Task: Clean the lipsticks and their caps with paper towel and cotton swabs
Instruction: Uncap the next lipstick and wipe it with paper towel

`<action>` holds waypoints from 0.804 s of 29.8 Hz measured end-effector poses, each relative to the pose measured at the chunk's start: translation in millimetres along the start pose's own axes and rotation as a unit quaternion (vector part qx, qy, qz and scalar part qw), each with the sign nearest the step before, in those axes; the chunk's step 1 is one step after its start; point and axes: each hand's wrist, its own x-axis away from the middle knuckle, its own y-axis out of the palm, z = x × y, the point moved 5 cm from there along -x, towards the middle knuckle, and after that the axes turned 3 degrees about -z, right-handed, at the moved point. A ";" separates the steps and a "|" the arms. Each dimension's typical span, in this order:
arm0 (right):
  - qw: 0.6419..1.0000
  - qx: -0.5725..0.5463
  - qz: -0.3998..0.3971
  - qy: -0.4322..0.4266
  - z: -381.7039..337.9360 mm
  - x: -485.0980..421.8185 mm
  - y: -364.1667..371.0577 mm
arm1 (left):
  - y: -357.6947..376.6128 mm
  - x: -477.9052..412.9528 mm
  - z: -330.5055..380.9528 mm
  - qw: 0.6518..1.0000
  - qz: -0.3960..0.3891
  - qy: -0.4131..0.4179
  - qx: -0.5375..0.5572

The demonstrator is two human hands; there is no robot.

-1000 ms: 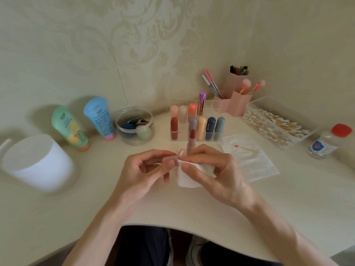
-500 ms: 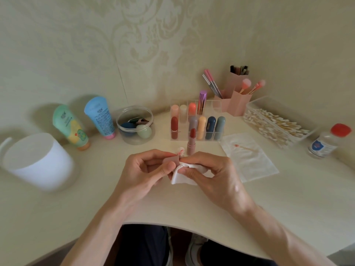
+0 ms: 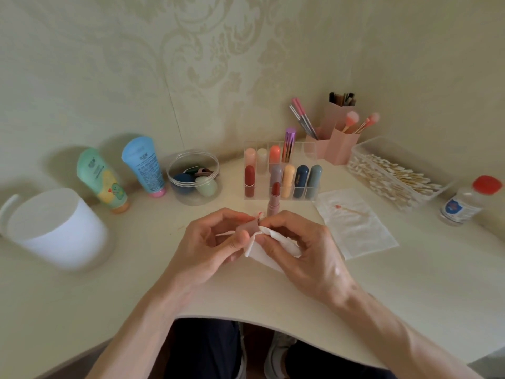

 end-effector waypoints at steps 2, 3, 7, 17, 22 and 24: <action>1.000 0.006 0.007 -0.014 -0.3 0.2 -1.6 | -0.1 -0.2 -2.5 1.000 -0.003 -0.002 -0.028; 1.000 0.010 0.006 -0.017 0.0 0.5 -2.1 | 0.5 -0.7 -3.0 1.000 -0.002 0.001 -0.024; 1.000 0.018 0.008 -0.009 1.8 1.1 -1.1 | -1.4 -1.9 -1.8 0.999 0.024 0.029 -0.012; 1.000 -0.019 0.009 0.021 -0.4 0.5 -0.8 | 2.6 -2.0 -1.5 0.998 0.024 0.040 -0.035; 1.000 -0.018 0.009 0.020 1.8 1.1 0.7 | 1.2 0.8 4.3 0.989 0.039 0.108 -0.094; 0.999 -0.030 0.008 0.033 4.4 0.5 1.3 | -1.3 0.3 5.0 0.987 0.054 0.116 -0.100</action>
